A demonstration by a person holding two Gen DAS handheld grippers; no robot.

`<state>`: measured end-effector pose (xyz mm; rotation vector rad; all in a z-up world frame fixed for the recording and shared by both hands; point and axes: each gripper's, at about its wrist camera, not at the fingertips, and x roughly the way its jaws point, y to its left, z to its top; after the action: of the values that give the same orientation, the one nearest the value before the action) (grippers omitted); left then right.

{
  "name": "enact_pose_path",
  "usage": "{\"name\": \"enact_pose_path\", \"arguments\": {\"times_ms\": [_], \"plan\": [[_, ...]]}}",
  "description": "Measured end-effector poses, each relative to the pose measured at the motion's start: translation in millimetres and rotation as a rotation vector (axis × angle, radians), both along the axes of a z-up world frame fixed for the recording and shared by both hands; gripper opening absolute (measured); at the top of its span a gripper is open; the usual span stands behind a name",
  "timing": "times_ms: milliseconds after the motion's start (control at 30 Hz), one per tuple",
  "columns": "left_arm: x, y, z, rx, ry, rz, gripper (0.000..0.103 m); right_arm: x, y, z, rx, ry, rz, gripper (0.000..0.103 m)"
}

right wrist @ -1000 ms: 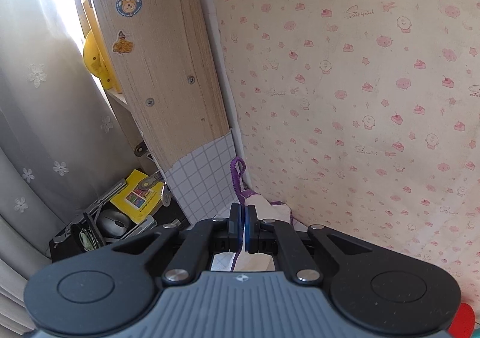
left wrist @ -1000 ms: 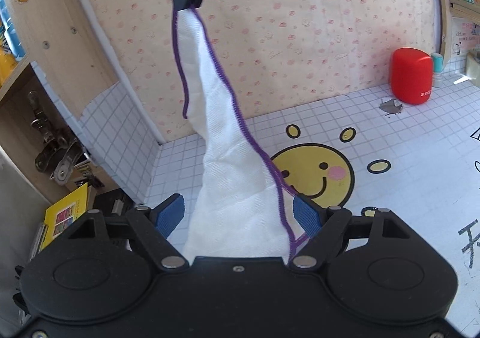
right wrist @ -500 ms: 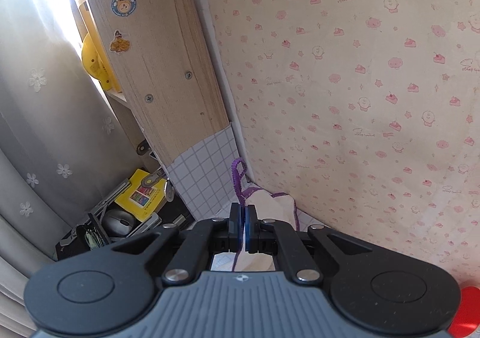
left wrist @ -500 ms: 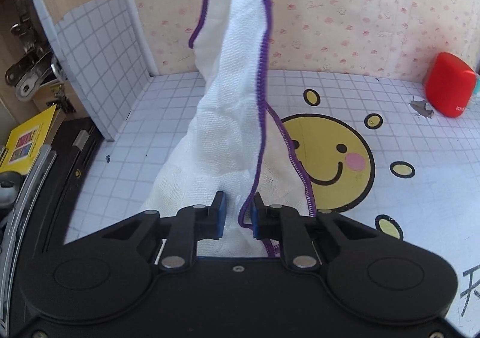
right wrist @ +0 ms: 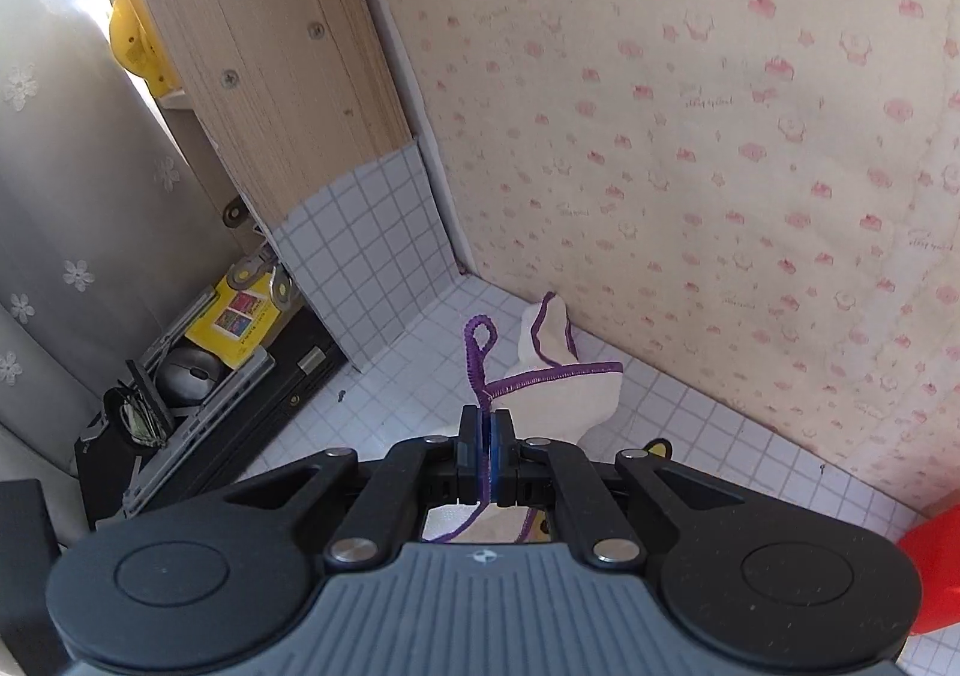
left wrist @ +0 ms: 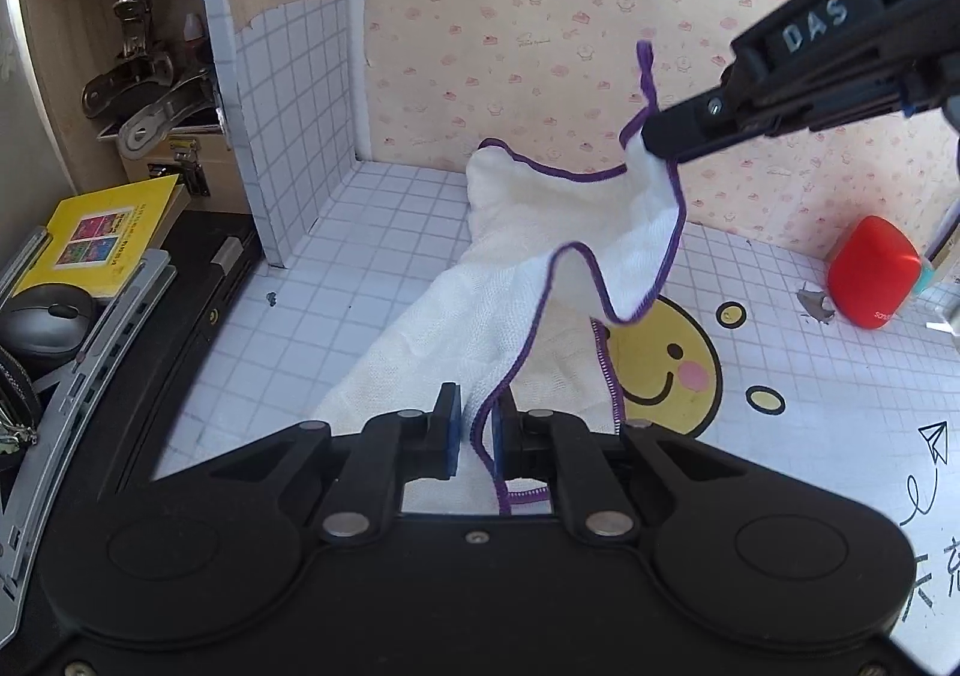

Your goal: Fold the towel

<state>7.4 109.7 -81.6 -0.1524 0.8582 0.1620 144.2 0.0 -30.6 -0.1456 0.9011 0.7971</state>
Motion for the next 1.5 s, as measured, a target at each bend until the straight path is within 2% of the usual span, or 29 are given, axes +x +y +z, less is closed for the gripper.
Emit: {"name": "enact_pose_path", "arguments": {"times_ms": [133,367,400,433,500,567,633,1067,1133,1200,1267,1300,1367,1400,1433,1500], "plan": [[4.8,-4.9,-11.3,-0.004,0.032,-0.026,0.011,2.6,-9.2,-26.4,-0.037,0.029,-0.034,0.002],[1.3,-13.7,-21.5,-0.006,0.059,-0.058,0.011,-1.6,-12.4,-45.0,-0.073,0.027,-0.074,0.004],[1.1,-13.7,-22.7,-0.006,0.062,-0.059,0.011,-2.3,-12.9,-47.7,-0.078,0.027,-0.079,0.012],[1.0,-13.8,-23.7,-0.004,0.065,-0.061,0.011,-2.9,-13.4,-50.3,-0.083,0.026,-0.085,0.028],[0.9,-14.5,-24.7,0.003,0.069,-0.065,0.011,-4.1,-14.3,-55.7,-0.093,0.026,-0.096,0.045],[1.7,-14.3,-25.1,0.005,0.073,-0.065,0.011,-5.3,-15.2,-61.0,-0.103,0.025,-0.108,0.048],[2.7,-14.3,-24.5,0.005,0.074,-0.065,0.011,-6.5,-16.2,-66.3,-0.114,0.025,-0.119,0.057],[6.6,-12.7,-22.2,0.013,0.075,-0.089,0.012,-14.5,-22.2,-100.9,-0.180,0.021,-0.192,0.059],[7.0,-12.3,-21.8,0.012,0.076,-0.088,0.012,-15.7,-23.1,-106.3,-0.190,0.020,-0.204,0.062],[7.0,-11.4,-20.9,0.009,0.076,-0.085,0.012,-10.9,-14.4,-110.6,-0.218,-0.029,-0.188,0.064],[7.1,-10.6,-19.9,0.003,0.075,-0.083,0.012,-14.4,-14.8,-112.3,-0.205,-0.044,-0.194,0.063],[7.0,-10.5,-19.2,0.003,0.073,-0.083,0.012,-15.6,-15.8,-112.7,-0.199,-0.052,-0.195,0.058],[7.0,-10.2,-17.5,0.001,0.071,-0.085,0.012,-15.3,-18.8,-110.8,-0.178,-0.044,-0.196,0.040],[7.2,-10.0,-16.9,-0.001,0.071,-0.085,0.012,-13.3,-20.7,-109.4,-0.162,-0.025,-0.197,0.021],[7.6,-10.0,-16.4,-0.001,0.071,-0.085,0.012,-11.4,-22.7,-108.0,-0.147,-0.006,-0.198,0.010],[8.2,-10.1,-15.4,-0.003,0.070,-0.086,0.012,-9.5,-23.9,-106.2,-0.129,0.020,-0.204,0.010]]}}
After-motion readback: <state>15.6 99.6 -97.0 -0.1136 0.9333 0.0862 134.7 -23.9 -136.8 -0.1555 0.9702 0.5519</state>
